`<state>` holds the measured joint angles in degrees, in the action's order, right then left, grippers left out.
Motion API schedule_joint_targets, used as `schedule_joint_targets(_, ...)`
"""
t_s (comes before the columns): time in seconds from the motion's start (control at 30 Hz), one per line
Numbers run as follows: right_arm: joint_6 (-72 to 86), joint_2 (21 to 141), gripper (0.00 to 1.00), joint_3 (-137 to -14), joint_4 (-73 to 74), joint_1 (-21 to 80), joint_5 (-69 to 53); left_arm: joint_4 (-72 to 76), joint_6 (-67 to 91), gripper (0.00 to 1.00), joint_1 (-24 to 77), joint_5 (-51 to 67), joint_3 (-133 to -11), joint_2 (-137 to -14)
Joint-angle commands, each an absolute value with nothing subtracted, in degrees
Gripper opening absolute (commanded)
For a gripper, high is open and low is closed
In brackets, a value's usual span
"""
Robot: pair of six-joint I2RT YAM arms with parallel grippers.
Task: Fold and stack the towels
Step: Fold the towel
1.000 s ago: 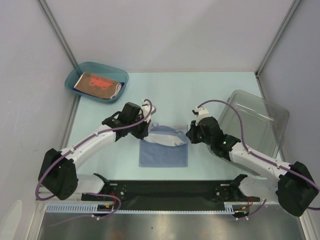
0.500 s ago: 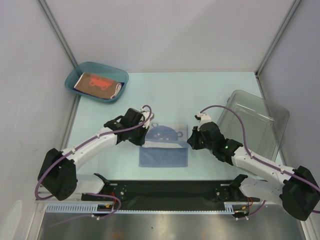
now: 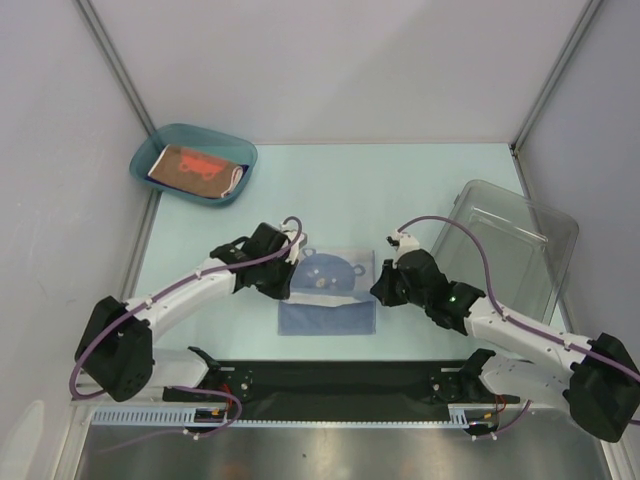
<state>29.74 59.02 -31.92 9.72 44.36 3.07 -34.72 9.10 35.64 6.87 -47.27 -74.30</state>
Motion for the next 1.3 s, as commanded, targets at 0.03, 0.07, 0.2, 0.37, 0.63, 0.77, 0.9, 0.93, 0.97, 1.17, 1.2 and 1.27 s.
schedule_joint_targets(0.03, 31.9, 57.6, 0.0, -31.6, 11.4, 46.8, 3.4, -37.2, 13.4, 0.03, 36.7, 7.7, -49.5, -75.2)
schedule_joint_targets(0.07, 32.3, 57.6, 0.0, -31.1, 11.6, 47.2, 3.7, -37.4, 13.7, 0.04, 36.7, 8.3, -49.6, -75.4)
schedule_joint_targets(0.2, 33.7, 58.2, 0.0, -30.4, 12.3, 47.8, 4.0, -41.3, 14.8, 0.06, 36.8, 7.8, -51.8, -77.6)
schedule_joint_targets(0.37, 35.1, 59.1, 0.0, -30.0, 14.0, 48.3, 5.4, -44.0, 15.3, 0.14, 37.0, 7.1, -52.8, -78.6)
schedule_joint_targets(0.63, 34.4, 59.3, 0.0, -29.1, 13.2, 48.8, 2.3, -47.7, 17.4, 0.4, 37.9, 3.3, -54.6, -78.1)
schedule_joint_targets(0.77, 34.5, 60.0, 0.0, -27.9, 12.8, 48.8, 2.1, -42.9, 23.1, 0.5, 37.9, 0.3, -52.6, -73.2)
schedule_joint_targets(0.9, 34.5, 59.7, 0.01, -26.4, 12.3, 48.9, 1.9, -28.3, 35.0, 0.56, 37.9, 3.5, -40.8, -64.9)
schedule_joint_targets(0.93, 34.7, 59.5, 0.01, -26.2, 12.1, 48.8, 1.8, -26.2, 37.1, 0.56, 37.9, 3.9, -38.6, -63.2)
schedule_joint_targets(0.97, 34.8, 59.5, 0.01, -26.0, 12.2, 48.9, 1.7, -22.7, 38.7, 0.56, 37.9, 4.0, -36.5, -60.1)
schedule_joint_targets(1.17, 35.1, 58.2, 0.24, -25.3, 12.9, 49.0, 1.2, -22.9, 42.1, 0.55, 38.0, 1.5, -31.3, -57.5)
schedule_joint_targets(1.2, 35.2, 57.8, 0.31, -25.2, 13.2, 49.1, 1.0, -23.0, 41.8, 0.54, 38.0, 1.8, -31.3, -58.2)
schedule_joint_targets(1.27, 35.5, 56.5, 0.34, -25.4, 13.4, 49.1, 0.8, -23.4, 41.7, 0.54, 38.1, 2.3, -31.3, -59.1)
